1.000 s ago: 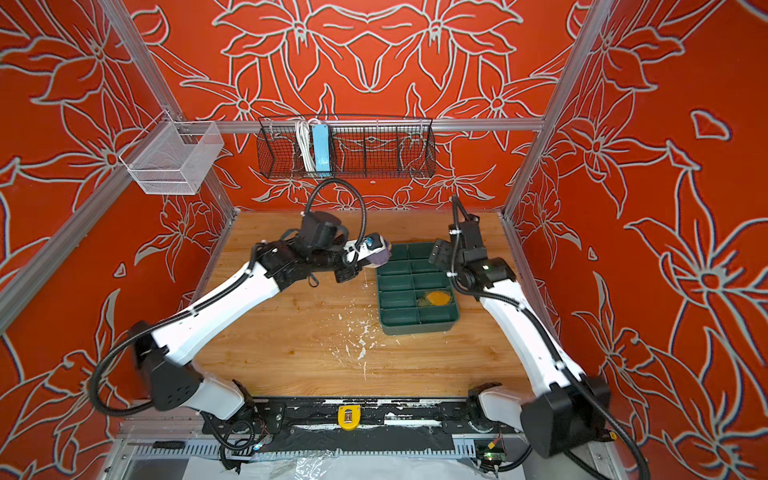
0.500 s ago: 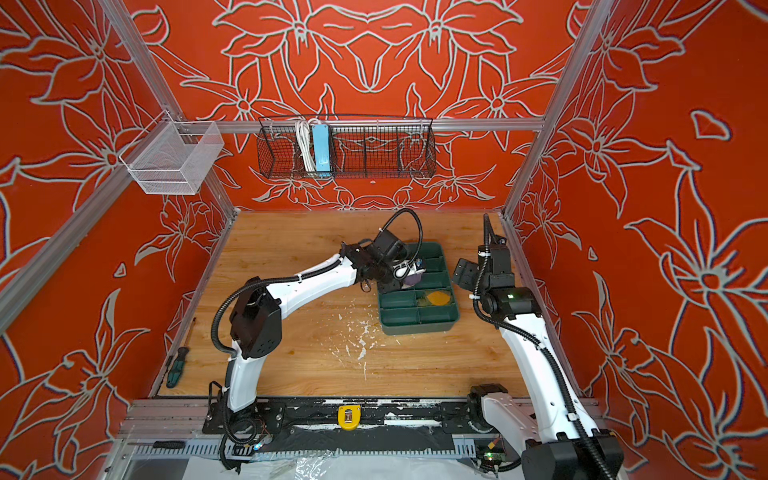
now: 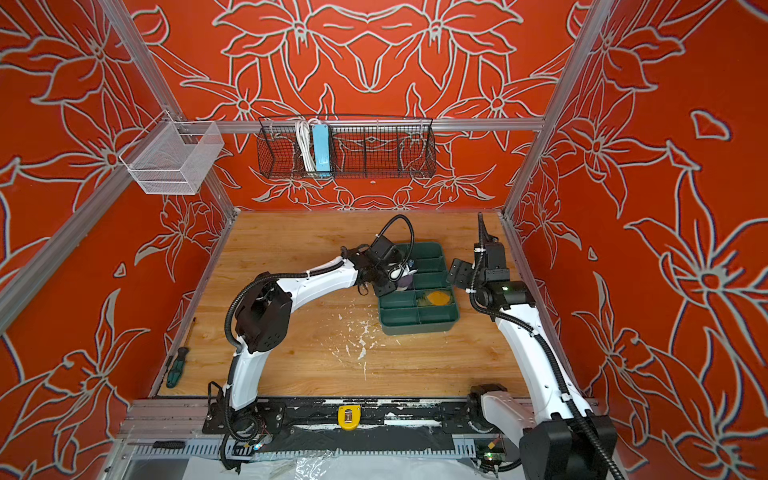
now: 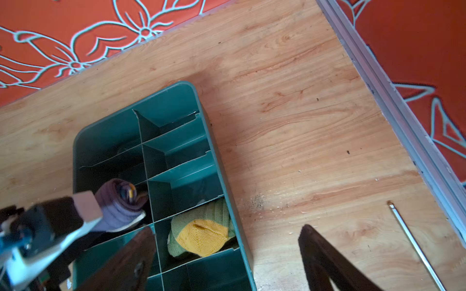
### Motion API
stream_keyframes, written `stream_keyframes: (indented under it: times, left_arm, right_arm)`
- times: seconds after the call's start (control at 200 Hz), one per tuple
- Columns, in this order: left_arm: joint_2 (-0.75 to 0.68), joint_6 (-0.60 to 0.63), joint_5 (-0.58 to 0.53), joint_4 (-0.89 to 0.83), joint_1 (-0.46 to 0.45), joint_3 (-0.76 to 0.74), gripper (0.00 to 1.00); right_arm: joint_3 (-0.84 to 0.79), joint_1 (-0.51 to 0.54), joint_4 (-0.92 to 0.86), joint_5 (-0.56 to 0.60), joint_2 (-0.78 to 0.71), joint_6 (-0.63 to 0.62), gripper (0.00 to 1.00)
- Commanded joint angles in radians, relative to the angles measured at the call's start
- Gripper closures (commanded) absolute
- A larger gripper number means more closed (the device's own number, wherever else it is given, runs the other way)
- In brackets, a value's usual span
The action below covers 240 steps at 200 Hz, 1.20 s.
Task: Roll the socks
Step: 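Lower the purple roll into a tray compartment and open the left gripper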
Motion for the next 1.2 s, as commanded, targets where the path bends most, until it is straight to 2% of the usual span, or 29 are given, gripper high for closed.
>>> stream_keyframes:
  times: [0.0,0.275,0.385,0.425,0.581,0.621,0.696,0.781,0.866,0.981,1.196]
  left_arm:
    - [0.046,0.074,0.076,-0.069,0.004,0.048,1.00]
    - [0.077,0.202,0.077,-0.152,-0.024,0.051,1.00]
    - [0.092,0.224,0.109,-0.193,-0.025,0.058,1.00]
    - [0.104,0.266,0.117,-0.215,-0.024,0.066,1.00]
    - [0.157,0.291,0.045,-0.295,-0.019,0.116,1.00]
    - [0.166,0.299,0.026,-0.305,-0.019,0.125,0.97]
    - [0.173,0.311,0.007,-0.295,-0.019,0.127,0.85]
    - [0.189,0.320,-0.026,-0.291,-0.021,0.159,0.73]
    - [0.217,0.330,-0.068,-0.318,-0.025,0.206,0.67]
    - [0.209,0.347,-0.055,-0.340,-0.025,0.216,0.59]
    - [0.121,0.384,-0.045,-0.290,-0.028,0.148,0.28]
  right_arm:
    - [0.015,-0.004,0.024,-0.027,0.009,-0.003,0.08]
    - [0.007,-0.004,0.023,-0.031,0.006,0.001,0.08]
    - [0.013,-0.005,0.020,-0.036,0.011,0.005,0.08]
    - [0.013,-0.003,0.020,-0.041,0.013,0.008,0.08]
    - [0.019,-0.003,0.014,-0.099,0.021,0.012,0.08]
    - [0.023,-0.003,0.011,-0.128,0.026,0.005,0.08]
    - [0.037,-0.003,-0.007,-0.172,0.036,-0.007,0.08]
    - [0.053,-0.003,-0.036,-0.179,0.039,-0.014,0.08]
    - [0.050,-0.003,-0.041,-0.173,0.025,-0.013,0.08]
    - [0.036,-0.004,-0.038,-0.177,0.018,-0.011,0.08]
    - [0.013,-0.003,-0.025,-0.176,0.017,-0.017,0.08]
